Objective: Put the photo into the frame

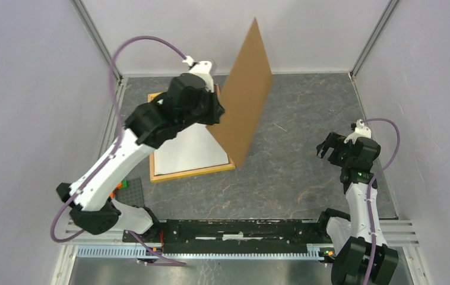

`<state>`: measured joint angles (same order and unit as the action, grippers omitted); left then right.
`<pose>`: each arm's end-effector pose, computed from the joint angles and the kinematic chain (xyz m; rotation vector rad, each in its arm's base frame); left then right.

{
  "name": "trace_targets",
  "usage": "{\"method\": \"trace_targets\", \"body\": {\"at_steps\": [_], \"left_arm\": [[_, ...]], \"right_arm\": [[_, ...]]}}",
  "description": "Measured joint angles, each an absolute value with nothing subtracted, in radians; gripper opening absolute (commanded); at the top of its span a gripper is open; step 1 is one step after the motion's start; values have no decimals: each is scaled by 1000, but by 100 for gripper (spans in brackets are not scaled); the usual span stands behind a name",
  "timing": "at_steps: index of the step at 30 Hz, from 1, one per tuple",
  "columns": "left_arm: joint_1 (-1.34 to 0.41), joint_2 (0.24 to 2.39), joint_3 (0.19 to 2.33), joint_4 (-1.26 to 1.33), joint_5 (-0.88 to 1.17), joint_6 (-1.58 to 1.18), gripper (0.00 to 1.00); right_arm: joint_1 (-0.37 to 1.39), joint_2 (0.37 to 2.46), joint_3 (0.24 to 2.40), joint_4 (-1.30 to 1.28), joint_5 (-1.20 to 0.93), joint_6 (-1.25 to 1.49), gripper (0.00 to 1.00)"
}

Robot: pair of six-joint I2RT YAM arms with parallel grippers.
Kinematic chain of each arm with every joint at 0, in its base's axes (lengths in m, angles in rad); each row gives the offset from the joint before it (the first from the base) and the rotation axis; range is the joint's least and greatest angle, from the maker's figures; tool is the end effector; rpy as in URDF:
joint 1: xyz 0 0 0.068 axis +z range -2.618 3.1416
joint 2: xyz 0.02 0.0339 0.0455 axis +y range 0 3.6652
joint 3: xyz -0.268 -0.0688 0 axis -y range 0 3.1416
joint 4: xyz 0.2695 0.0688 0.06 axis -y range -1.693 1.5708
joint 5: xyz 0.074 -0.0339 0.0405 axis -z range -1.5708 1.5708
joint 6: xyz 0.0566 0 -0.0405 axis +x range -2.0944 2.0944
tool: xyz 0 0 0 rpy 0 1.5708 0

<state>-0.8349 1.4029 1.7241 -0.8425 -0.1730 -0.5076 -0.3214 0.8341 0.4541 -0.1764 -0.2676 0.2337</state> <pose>0.2250 -0.2340 0.4551 0.2431 2.1330 -0.6264 0.2150 -0.0558 0.1999 0.4259 2.0704 0.2321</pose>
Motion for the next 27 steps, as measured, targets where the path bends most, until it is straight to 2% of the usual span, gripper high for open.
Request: {"method": "trace_targets", "body": {"at_steps": [5,10,17,22,27], "left_arm": [[-860,1338,1879,-1053,-437,-393,2],[-896,1307,1892,-1203,-692,-317,2],[-923,1419,1911,-1359,-978,-293,2],[-923,1619,1969,-1503,-1079,-396,2],[-927,1736,1958,-1546,-1089,-492,2]], "right_arm": [[-321,866,450,-178,-268,221,95],[-321,872,429,-174,-271,219,95],[-321,881,411,-172,-273,219,95],[-318,881,411,-166,-277,219,95],[-316,884,408,-157,-288,219,95]]}}
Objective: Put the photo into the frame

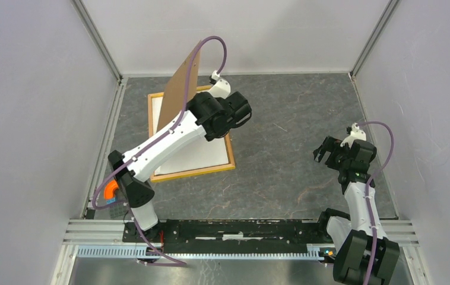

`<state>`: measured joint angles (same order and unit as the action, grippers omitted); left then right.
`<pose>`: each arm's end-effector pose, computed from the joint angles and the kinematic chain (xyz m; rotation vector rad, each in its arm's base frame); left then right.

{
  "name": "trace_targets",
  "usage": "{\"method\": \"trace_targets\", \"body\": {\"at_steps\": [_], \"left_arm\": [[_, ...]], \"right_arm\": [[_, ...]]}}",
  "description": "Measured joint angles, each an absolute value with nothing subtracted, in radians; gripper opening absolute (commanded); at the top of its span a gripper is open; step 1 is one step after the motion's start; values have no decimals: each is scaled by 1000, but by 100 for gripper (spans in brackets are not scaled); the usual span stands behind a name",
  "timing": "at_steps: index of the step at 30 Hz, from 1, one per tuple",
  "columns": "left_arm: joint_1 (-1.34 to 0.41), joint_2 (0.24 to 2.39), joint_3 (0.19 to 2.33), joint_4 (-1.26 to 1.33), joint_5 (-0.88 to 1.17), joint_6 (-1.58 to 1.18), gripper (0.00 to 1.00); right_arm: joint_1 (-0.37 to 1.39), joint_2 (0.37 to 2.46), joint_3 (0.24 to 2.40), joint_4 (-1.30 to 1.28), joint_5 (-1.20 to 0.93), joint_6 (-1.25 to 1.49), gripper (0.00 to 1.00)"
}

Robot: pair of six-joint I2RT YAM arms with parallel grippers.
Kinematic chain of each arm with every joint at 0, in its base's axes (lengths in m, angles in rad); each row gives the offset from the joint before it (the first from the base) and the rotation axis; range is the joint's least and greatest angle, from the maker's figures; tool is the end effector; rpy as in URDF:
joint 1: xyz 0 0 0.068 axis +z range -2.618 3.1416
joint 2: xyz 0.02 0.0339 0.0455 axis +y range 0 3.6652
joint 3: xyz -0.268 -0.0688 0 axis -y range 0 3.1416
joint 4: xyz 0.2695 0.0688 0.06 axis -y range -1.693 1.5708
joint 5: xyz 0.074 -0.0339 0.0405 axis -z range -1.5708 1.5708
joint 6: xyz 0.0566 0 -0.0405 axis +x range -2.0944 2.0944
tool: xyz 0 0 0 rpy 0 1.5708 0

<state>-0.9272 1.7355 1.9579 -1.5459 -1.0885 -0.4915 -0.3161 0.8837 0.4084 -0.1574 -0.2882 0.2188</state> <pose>0.2430 -0.2404 0.3986 0.3044 2.1174 0.8069 0.2146 -0.0533 0.1749 0.4214 2.1445 0.2622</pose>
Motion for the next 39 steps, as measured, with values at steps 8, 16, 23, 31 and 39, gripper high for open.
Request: {"method": "trace_targets", "body": {"at_steps": [8,16,23,31,39], "left_arm": [[-940,1845,1921,-1563,-1127,-710,2],[-940,1953,1891,-1565,-1130,-819,2],[-937,1990,1879,-1563,-1147,-845,2],[-921,1990,1824,-1562,-1170,-856,2],[-911,1990,1788,-1561,-1180,-871,2]], "right_arm": [[-316,896,388,-130,-303,219,95],[-316,904,379,-117,-318,219,95],[-314,905,376,-113,-318,219,95],[-314,908,375,-112,-318,219,95],[-314,909,375,-106,-319,219,95]]}}
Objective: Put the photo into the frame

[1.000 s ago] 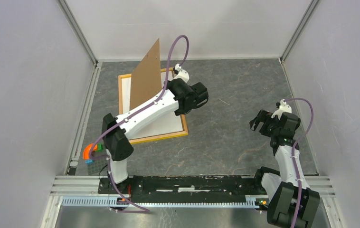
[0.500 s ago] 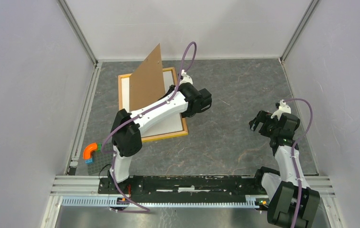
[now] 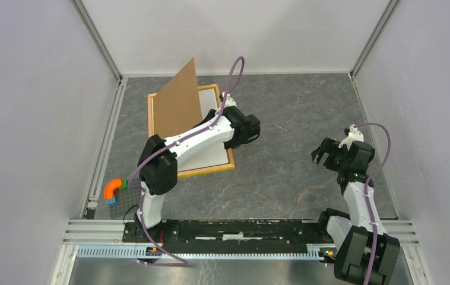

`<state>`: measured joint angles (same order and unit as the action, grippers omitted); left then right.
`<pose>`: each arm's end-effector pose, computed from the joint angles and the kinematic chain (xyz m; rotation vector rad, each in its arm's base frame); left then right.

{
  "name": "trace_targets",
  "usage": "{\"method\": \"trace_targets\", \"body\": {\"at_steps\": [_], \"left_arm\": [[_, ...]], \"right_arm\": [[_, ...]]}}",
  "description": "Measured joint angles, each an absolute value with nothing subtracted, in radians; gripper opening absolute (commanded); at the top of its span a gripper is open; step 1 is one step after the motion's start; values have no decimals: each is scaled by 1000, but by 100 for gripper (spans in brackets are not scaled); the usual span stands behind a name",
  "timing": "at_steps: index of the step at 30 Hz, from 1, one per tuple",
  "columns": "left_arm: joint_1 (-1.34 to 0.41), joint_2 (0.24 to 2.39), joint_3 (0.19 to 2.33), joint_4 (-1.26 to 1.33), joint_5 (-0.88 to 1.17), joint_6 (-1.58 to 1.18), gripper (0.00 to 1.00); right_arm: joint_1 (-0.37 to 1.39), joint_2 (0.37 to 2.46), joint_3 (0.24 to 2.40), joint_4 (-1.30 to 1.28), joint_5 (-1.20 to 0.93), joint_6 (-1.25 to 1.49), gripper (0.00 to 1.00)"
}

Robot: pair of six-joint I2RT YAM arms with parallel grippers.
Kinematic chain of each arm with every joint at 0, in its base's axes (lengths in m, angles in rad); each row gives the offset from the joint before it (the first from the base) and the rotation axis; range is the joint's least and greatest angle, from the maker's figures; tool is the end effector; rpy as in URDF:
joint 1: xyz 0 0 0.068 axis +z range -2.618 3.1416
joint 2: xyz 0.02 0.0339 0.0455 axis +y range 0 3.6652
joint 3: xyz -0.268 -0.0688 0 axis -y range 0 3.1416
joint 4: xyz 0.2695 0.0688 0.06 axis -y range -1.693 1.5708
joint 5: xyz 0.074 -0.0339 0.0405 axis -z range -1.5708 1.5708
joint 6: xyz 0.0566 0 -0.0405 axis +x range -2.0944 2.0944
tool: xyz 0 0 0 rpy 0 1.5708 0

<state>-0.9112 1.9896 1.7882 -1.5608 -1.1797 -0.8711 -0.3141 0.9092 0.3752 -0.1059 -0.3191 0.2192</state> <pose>0.2784 -0.2736 0.2694 0.1780 2.1085 1.0460 0.2150 -0.0512 0.1632 0.4049 2.1514 0.2988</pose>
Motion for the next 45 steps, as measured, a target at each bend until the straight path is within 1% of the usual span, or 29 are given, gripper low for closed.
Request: {"method": "trace_targets", "body": {"at_steps": [13,16,22,24,33,36,38,45], "left_arm": [[-901,1990,1731,-1559,-1203,-891,2],[-898,1992,1731,-1559,-1204,-892,11],[-898,2001,1691,-1536,-1199,-884,21],[-898,2001,1668,-1504,-1188,-863,28],[-894,2000,1609,-1316,-1078,-735,55],[-891,1997,1591,-1267,-1040,-715,58],[-891,1997,1580,-1239,-1018,-702,62],[-885,1996,1546,-1149,-954,-668,67]], "right_arm": [[-314,909,374,-105,-321,219,95],[-314,909,368,-102,-321,219,95],[-314,909,362,-99,-322,219,95],[-314,909,362,-99,-322,219,95],[-314,909,362,-99,-322,219,95],[-314,909,362,-99,-322,219,95],[-314,909,362,-99,-322,219,95],[-314,909,362,-99,-322,219,95]]}}
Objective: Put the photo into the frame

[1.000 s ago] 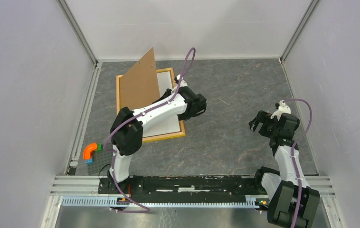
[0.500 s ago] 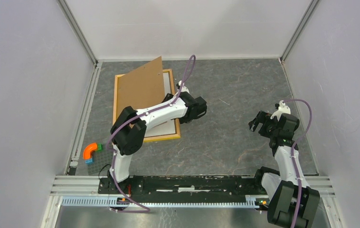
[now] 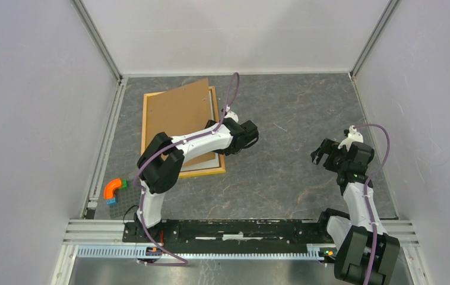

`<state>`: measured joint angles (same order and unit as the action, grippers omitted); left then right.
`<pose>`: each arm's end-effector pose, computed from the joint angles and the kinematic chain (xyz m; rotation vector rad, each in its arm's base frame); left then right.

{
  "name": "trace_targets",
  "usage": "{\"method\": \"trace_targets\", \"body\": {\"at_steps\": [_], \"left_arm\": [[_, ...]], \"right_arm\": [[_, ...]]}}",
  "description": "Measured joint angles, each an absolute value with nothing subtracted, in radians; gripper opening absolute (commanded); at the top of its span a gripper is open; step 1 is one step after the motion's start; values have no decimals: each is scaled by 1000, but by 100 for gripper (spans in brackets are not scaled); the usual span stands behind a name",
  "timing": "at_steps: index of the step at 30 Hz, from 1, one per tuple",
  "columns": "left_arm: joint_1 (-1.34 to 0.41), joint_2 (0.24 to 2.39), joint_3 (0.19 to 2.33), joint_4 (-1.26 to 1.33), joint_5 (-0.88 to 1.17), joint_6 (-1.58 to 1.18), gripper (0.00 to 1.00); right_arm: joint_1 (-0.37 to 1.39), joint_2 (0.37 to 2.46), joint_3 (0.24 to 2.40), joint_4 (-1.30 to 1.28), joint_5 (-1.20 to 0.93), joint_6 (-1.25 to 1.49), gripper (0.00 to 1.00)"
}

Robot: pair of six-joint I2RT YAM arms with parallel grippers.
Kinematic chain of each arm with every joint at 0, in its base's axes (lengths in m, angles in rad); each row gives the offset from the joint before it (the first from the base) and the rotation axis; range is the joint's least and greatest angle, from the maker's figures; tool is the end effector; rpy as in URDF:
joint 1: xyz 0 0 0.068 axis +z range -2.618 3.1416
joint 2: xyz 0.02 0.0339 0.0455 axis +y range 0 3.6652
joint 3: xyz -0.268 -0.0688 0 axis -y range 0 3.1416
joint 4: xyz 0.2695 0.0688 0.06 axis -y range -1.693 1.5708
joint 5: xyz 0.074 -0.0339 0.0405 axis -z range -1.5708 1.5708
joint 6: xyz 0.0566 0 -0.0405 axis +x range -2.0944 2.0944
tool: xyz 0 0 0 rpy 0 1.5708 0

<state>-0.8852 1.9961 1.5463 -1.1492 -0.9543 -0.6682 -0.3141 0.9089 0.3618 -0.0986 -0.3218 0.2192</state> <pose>0.2867 -0.2776 0.1878 0.2707 2.3271 0.8870 0.2135 -0.0505 0.1591 0.4056 2.1567 0.3029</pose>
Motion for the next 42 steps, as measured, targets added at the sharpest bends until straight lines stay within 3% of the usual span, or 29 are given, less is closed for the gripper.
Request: {"method": "trace_targets", "body": {"at_steps": [15,32,35,42], "left_arm": [[-865,1980,1451,-1005,-817,-636,95],[-743,1621,1316,-790,-329,-575,99],[-711,1436,1288,-760,-212,-569,99],[-625,1019,1290,-729,-90,-470,100]], "right_arm": [[-305,909,362,-99,-321,219,95],[-189,953,366,-146,-183,204,91],[-69,978,387,-162,-131,222,91],[433,1176,561,-137,14,368,88]]}}
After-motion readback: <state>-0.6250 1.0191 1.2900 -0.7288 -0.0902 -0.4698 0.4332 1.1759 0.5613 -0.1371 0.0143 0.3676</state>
